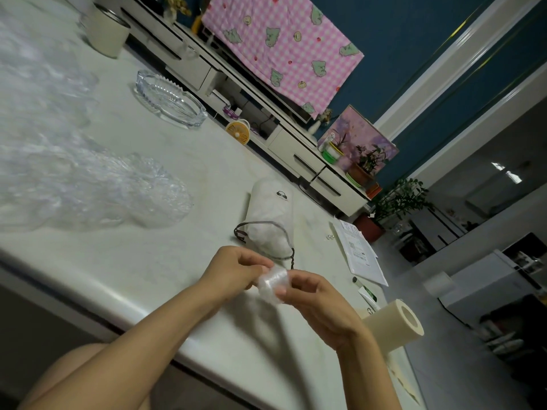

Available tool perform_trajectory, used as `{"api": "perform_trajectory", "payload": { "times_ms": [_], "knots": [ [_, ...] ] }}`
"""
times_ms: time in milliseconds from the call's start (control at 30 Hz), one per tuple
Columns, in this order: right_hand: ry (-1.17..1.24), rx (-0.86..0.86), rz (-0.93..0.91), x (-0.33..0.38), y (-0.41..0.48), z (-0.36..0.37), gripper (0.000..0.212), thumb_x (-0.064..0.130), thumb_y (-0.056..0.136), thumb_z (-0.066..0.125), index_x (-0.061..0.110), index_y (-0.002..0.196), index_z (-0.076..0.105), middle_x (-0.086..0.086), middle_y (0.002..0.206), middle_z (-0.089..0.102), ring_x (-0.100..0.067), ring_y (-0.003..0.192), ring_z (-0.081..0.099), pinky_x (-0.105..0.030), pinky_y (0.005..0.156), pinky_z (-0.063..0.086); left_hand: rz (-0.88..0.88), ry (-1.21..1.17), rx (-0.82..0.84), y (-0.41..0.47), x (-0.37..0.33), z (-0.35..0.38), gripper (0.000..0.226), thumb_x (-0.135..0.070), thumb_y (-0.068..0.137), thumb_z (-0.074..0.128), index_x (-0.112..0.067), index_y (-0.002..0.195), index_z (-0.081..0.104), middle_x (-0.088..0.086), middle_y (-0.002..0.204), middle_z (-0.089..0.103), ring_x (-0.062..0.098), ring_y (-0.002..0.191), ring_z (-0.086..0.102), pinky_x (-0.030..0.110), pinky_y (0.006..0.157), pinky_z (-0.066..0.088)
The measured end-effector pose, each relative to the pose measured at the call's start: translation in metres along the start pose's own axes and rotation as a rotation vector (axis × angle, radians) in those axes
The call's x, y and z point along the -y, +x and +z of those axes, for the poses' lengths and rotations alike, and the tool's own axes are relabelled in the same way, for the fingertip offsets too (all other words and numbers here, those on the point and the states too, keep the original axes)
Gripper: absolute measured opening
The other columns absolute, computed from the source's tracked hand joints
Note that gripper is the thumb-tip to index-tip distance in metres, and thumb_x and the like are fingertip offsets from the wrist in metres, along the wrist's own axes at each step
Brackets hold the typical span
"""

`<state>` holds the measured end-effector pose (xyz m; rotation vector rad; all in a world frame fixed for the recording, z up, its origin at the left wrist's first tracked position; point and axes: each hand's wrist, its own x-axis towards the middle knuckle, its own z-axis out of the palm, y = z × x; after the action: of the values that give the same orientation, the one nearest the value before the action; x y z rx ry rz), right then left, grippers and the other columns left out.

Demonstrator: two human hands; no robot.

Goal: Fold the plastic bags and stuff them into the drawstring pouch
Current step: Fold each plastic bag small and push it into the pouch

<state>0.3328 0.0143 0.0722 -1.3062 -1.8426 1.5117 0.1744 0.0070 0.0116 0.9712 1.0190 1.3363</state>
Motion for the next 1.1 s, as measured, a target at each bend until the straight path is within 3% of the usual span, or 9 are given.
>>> {"api": "perform_trajectory", "payload": {
  "times_ms": [133, 233, 400, 533, 667, 767, 900, 1000, 1100],
  "knots": [
    [0.095, -0.08, -0.106, -0.011, 0.006, 0.01, 0.021, 0.01, 0.077, 0.065, 0.006, 0.097, 0.073, -0.017, 0.103, 0.07, -0.026, 0.098, 0.063, -0.031, 0.092, 0.048, -0.106, -0.068, 0.02, 0.004, -0.001, 0.005, 0.01, -0.01, 0.07, 0.062, -0.005, 0.061, 0.063, 0.007, 0.05, 0.054, 0.017, 0.044, 0.046, 0.016, 0.042, 0.034],
    [0.118, -0.247, -0.126, -0.018, 0.013, 0.018, 0.015, 0.008, 0.084, 0.065, 0.009, 0.096, 0.073, -0.012, 0.099, 0.072, -0.019, 0.091, 0.065, -0.03, 0.086, 0.047, -0.147, -0.153, 0.05, 0.006, 0.003, 0.012, 0.027, -0.028, 0.091, 0.057, -0.013, 0.069, 0.064, 0.0, 0.059, 0.061, 0.015, 0.05, 0.055, 0.017, 0.044, 0.04],
    [0.169, -0.286, -0.085, -0.02, 0.019, 0.022, 0.022, 0.007, 0.094, 0.049, 0.003, 0.098, 0.07, -0.015, 0.095, 0.071, -0.02, 0.083, 0.065, -0.029, 0.079, 0.051, -0.06, 0.014, 0.023, 0.01, 0.014, 0.015, 0.023, -0.005, 0.092, 0.053, -0.013, 0.071, 0.058, 0.0, 0.062, 0.058, 0.0, 0.041, 0.051, 0.013, 0.048, 0.043],
    [0.16, -0.401, -0.063, -0.023, 0.023, 0.019, 0.015, -0.001, 0.087, 0.059, -0.006, 0.099, 0.067, -0.024, 0.095, 0.069, -0.026, 0.082, 0.066, -0.037, 0.085, 0.054, -0.073, 0.073, -0.083, 0.02, 0.025, 0.02, 0.028, 0.002, 0.09, 0.049, -0.015, 0.069, 0.053, 0.003, 0.062, 0.057, 0.006, 0.045, 0.052, 0.019, 0.053, 0.044],
    [0.098, -0.615, -0.069, -0.023, 0.03, 0.017, 0.022, -0.009, 0.076, 0.07, 0.001, 0.09, 0.057, -0.012, 0.074, 0.063, -0.017, 0.064, 0.063, -0.024, 0.063, 0.056, -0.105, 0.024, -0.096, 0.03, 0.032, 0.03, 0.01, -0.003, 0.09, 0.055, -0.012, 0.088, 0.052, 0.009, 0.082, 0.06, 0.014, 0.056, 0.058, 0.029, 0.061, 0.049],
    [0.115, -0.685, -0.054, -0.025, 0.036, 0.01, 0.032, -0.01, 0.077, 0.068, 0.009, 0.097, 0.052, -0.011, 0.071, 0.063, -0.018, 0.062, 0.062, -0.021, 0.06, 0.054, -0.027, 0.249, -0.203, 0.029, 0.023, 0.034, 0.014, -0.012, 0.089, 0.055, -0.018, 0.101, 0.054, 0.002, 0.097, 0.061, 0.018, 0.079, 0.06, 0.021, 0.068, 0.045],
    [-0.037, -0.688, -0.122, -0.023, 0.045, -0.001, 0.017, -0.007, 0.077, 0.07, 0.008, 0.084, 0.067, -0.006, 0.073, 0.068, -0.019, 0.071, 0.063, -0.024, 0.064, 0.052, 0.287, 0.615, -0.644, 0.043, 0.007, 0.022, 0.041, 0.001, 0.081, 0.053, -0.012, 0.12, 0.056, 0.008, 0.121, 0.049, 0.028, 0.106, 0.05, 0.032, 0.077, 0.04],
    [-0.16, -0.637, -0.19, -0.025, 0.056, 0.0, 0.013, -0.001, 0.077, 0.072, 0.012, 0.076, 0.07, 0.0, 0.072, 0.071, -0.012, 0.07, 0.065, -0.021, 0.064, 0.05, 0.307, 0.822, -0.604, 0.067, 0.018, 0.008, 0.044, 0.004, 0.08, 0.056, -0.011, 0.122, 0.057, 0.013, 0.122, 0.051, 0.032, 0.108, 0.049, 0.038, 0.081, 0.041],
    [-0.313, -0.659, -0.28, -0.027, 0.072, 0.003, 0.014, 0.004, 0.076, 0.074, 0.016, 0.076, 0.068, 0.005, 0.071, 0.069, -0.008, 0.066, 0.062, -0.022, 0.065, 0.05, 0.266, 0.897, -0.478, 0.079, 0.021, 0.004, 0.028, -0.012, 0.093, 0.046, -0.016, 0.119, 0.055, 0.004, 0.125, 0.047, 0.023, 0.115, 0.044, 0.03, 0.089, 0.035]
  ]
}}
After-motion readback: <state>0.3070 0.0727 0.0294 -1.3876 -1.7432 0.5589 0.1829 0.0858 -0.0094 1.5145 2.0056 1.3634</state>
